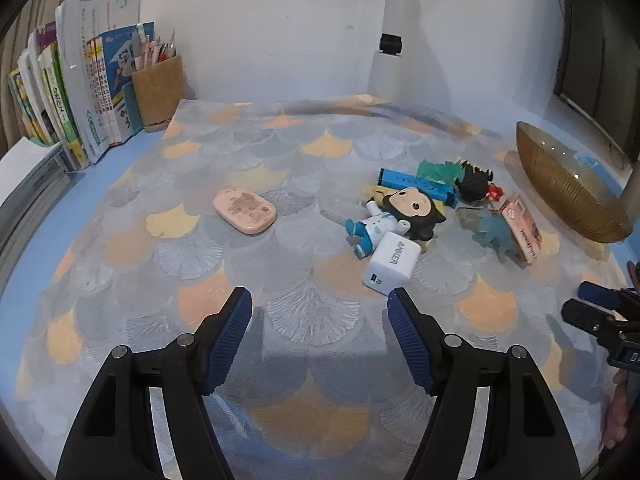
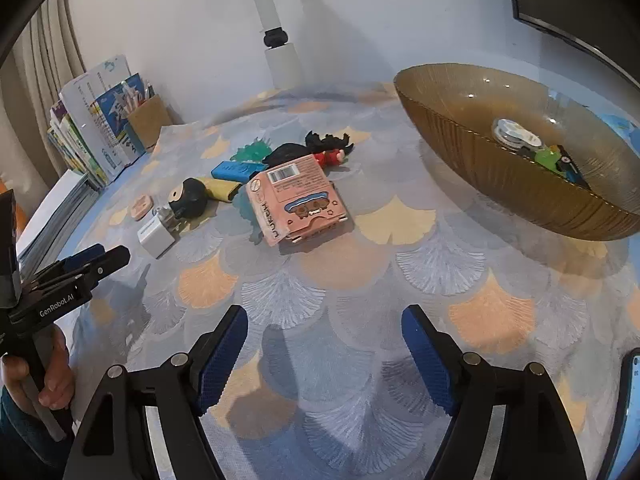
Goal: Organize rigid objects
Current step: 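Bring both tools back over the remaining items on the table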
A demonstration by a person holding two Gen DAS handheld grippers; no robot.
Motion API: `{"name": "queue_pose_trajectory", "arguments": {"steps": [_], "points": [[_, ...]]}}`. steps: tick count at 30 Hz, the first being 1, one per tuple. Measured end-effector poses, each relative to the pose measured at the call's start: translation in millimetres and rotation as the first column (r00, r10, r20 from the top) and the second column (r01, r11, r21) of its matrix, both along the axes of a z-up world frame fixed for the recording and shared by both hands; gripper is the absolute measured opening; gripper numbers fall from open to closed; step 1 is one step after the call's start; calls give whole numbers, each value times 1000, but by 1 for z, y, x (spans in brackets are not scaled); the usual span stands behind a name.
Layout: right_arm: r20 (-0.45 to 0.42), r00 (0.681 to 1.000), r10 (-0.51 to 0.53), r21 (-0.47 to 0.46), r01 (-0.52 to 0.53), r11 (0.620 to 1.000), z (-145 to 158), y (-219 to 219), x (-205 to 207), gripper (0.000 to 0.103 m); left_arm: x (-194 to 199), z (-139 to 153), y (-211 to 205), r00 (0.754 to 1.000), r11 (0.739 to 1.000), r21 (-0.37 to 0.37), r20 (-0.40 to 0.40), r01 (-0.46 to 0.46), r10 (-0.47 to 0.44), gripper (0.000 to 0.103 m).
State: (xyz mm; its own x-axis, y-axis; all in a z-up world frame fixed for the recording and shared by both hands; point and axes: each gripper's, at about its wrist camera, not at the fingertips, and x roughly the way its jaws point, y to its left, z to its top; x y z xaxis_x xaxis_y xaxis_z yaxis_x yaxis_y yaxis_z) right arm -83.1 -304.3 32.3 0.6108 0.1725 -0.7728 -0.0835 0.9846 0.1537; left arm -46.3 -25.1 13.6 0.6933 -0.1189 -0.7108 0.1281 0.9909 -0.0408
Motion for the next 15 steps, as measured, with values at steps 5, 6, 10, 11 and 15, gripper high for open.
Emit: {"name": "queue_pose_trajectory", "arguments": {"steps": [5, 6, 10, 11, 15], "points": [[-15, 1000, 9, 8, -9, 1000, -2, 0, 2, 81, 3, -3, -2, 1000, 1000, 26, -22, -4, 4, 69], [-13, 1000, 7, 7, -7, 1000, -2, 0, 1, 81, 4, -3, -2, 1000, 1000, 29, -24, -3, 3, 69], [-12, 1000, -5, 11, 5, 1000, -2, -3, 0, 81, 5, -5, -4, 999, 999, 39, -35, -1, 2, 69], [-13, 1000, -6, 12, 6, 1000, -1, -3, 0, 81, 6, -5, -4, 999, 999, 42, -36, 1, 0, 69], [-15, 1000, -5, 11, 5, 1000, -2, -3, 0, 81, 6, -6, -4, 999, 999, 46, -39, -2, 3, 69]]}}
